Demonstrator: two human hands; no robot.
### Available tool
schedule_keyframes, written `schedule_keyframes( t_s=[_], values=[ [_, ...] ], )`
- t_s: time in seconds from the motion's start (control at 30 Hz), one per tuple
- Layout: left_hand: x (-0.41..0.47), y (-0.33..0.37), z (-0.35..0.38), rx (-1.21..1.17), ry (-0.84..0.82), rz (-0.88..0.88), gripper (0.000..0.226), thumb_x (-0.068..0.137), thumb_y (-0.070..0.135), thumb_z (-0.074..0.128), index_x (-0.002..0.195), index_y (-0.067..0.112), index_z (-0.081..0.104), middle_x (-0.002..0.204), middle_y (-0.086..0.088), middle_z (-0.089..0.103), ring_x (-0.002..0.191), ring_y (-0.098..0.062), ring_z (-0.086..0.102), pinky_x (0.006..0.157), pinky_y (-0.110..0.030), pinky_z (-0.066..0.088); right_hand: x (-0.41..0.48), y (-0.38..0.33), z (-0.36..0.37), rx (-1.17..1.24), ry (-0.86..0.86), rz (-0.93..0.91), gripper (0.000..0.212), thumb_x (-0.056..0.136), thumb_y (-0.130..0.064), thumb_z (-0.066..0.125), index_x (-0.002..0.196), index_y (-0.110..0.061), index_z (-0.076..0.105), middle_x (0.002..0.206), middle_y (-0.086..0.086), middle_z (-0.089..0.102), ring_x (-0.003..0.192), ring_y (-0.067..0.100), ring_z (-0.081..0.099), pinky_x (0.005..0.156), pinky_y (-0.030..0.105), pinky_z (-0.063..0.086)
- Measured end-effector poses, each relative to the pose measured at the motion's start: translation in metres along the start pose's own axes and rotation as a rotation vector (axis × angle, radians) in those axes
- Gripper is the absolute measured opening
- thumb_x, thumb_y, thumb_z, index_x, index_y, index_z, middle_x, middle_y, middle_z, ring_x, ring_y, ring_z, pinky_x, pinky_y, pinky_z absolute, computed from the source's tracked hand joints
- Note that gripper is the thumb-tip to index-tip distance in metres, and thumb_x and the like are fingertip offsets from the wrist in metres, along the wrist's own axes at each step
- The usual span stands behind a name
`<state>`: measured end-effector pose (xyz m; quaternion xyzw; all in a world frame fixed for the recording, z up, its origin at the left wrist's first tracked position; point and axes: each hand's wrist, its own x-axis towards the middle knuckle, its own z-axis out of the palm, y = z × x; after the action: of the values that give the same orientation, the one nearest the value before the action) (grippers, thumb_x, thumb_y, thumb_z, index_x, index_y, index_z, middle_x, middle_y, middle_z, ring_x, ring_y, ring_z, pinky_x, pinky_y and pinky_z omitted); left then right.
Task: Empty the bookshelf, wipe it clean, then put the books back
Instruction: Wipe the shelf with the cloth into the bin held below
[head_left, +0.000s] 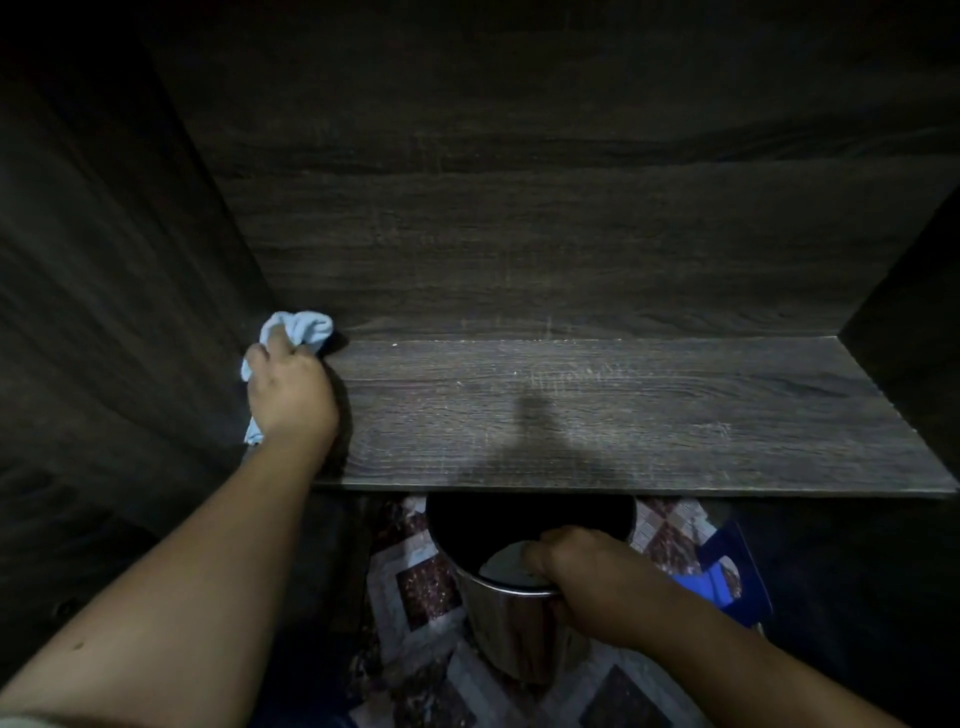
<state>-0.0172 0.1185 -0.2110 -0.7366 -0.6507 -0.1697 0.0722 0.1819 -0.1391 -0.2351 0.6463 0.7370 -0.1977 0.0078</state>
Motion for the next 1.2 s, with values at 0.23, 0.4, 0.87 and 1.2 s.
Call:
schedule_keyframes(
  t_s=[0.23,0.4,0.87,1.2],
  values=[
    [0.023,0.005,0.002,-0.097,-0.211,-0.137,0.043,0.088,0.013,0.058,0.130,0.006,0.055,0.134,-0.019,0.043,0.114,-0.039,0.050,0.094,-0.041,0.043,-0.001,0.001,0.001,0.031,0.010,0.002,0.034,0.086,-0.010,0.055,0.119,-0.015,0.059,0.122,0.010,0.059,0.114,0.028,0.056,0.088,0.030,0.044],
    [0.014,0.028,0.000,-0.108,-0.188,-0.108,0.037,0.085,0.013,0.059,0.122,0.007,0.059,0.124,-0.018,0.052,0.110,-0.037,0.054,0.091,-0.040,0.046,-0.009,0.008,0.006,0.064,0.011,0.004,0.036,0.085,-0.013,0.058,0.121,-0.018,0.059,0.123,0.007,0.058,0.115,0.026,0.055,0.087,0.026,0.042],
    [-0.010,0.070,0.003,-0.407,-0.147,0.282,0.042,0.082,-0.001,0.054,0.116,0.016,0.070,0.131,-0.011,0.057,0.115,-0.035,0.052,0.100,-0.035,0.043,-0.028,0.029,0.017,0.071,0.050,0.043,0.022,0.084,-0.023,0.062,0.106,-0.020,0.061,0.113,0.003,0.062,0.107,0.024,0.059,0.083,0.030,0.048],
    [-0.023,0.110,-0.006,-0.531,-0.333,0.481,0.042,0.083,-0.008,0.047,0.100,0.016,0.077,0.134,-0.008,0.056,0.122,-0.027,0.049,0.097,-0.007,0.023,-0.021,0.028,0.015,0.021,0.036,0.069,0.035,0.084,-0.018,0.060,0.119,-0.018,0.058,0.120,0.007,0.058,0.114,0.027,0.055,0.085,0.030,0.044]
  ],
)
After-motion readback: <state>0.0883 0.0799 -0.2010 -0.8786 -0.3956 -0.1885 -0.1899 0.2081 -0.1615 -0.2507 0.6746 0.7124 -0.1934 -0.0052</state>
